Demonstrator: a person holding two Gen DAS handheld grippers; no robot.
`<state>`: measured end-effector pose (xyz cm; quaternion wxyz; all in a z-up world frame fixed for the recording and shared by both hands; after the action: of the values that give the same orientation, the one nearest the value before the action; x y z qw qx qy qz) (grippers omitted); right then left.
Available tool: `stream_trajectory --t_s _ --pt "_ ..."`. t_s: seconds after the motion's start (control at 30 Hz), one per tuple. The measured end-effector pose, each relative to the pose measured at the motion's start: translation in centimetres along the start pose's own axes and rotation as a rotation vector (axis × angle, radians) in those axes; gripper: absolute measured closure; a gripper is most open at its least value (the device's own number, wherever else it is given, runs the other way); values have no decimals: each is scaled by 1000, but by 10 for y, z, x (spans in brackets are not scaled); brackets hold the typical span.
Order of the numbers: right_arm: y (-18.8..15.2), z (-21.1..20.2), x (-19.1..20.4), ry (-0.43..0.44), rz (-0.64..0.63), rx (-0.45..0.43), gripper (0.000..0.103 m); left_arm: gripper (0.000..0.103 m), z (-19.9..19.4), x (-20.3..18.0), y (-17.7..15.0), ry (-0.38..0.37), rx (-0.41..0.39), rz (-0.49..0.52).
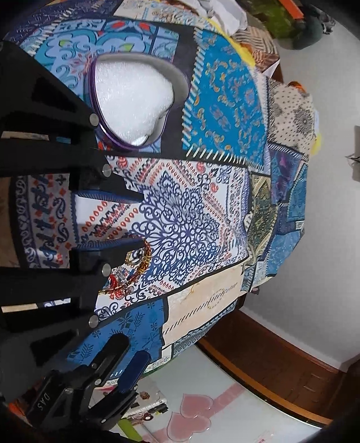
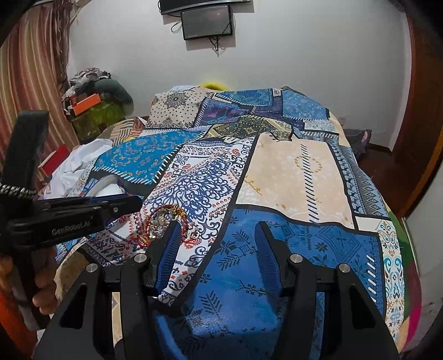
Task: Organize jewelry
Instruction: 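Lift the gold bracelet with the left tool while the right tool grasps silver rings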
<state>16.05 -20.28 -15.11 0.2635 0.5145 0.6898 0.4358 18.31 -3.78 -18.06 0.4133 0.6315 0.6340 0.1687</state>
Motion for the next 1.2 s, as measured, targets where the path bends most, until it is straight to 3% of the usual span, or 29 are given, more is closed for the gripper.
stream_trajectory --t_s 0.2,0.27,0.33,0.73,0.97,1.2 --pt "-4 4 -3 1 11 13 52 80 16 -5 -5 -12 34 4" --pt "-5 4 -4 2 11 13 52 88 19 -7 -7 0 33 13" --pt "-5 3 -4 2 12 13 52 101 20 -7 -9 6 33 24" --pt "-4 2 1 7 -1 17 52 102 -15 -12 3 -35 -63 25" --pt "0 8 18 30 -31 35 52 102 -41 4 8 4 -123 22" --pt "-1 28 34 62 -50 77 51 102 -46 26 -5 29 -113 7"
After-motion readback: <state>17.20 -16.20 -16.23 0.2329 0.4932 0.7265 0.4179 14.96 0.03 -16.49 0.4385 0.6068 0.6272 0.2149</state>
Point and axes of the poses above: each gripper's, at about its wrist camera, not at the fingertips, and z roughly the way its jaws point, x to its left, y to its top, the point moved 1 cm from there along z, roughly the way its jaws point, and after that the axes turned 13 degrees about -x, right-handed, at the moved point
